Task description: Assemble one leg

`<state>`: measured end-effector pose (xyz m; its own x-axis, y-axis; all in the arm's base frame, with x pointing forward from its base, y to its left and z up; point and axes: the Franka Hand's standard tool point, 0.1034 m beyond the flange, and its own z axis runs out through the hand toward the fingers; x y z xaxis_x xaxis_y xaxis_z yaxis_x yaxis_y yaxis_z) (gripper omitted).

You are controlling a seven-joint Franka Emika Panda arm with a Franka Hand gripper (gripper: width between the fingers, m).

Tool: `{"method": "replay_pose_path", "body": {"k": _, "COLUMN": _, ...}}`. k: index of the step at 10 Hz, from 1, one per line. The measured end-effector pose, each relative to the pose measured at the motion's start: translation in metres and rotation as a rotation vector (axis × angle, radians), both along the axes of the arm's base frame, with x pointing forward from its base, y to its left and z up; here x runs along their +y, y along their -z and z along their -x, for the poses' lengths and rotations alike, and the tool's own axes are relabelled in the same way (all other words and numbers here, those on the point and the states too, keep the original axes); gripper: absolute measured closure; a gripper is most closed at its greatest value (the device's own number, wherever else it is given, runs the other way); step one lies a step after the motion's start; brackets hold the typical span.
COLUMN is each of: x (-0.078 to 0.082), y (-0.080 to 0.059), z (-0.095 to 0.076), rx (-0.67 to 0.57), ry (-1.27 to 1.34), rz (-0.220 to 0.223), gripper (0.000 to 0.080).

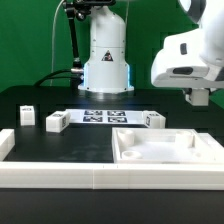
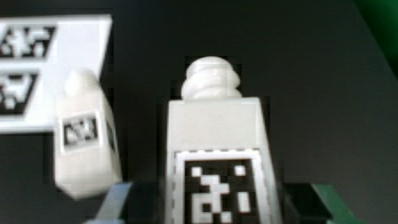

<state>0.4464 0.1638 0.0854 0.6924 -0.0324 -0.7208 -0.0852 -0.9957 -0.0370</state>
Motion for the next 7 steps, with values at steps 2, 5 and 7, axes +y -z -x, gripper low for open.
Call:
{"method": "replay_pose_path", "body": {"k": 2, "x": -0.013, "y": -0.005, "z": -0.002, "rx": -0.106, "ry": -0.027, "rz": -0.041, "gripper": 0.0509}}
{"method": "replay_pose_path", "body": {"k": 5, "x": -0.035, "y": -0.048, "z": -0.028, "rx": -0.276, "ry": -0.006, "rz": -0.052, "gripper": 0.0509}}
{"method": "replay_pose_path", "body": {"k": 7, "x": -0.033, "y": -0.042, "z": -0.029, "rx": -0.425, "ry": 0.003, "rz": -0.044, "gripper": 0.0509}}
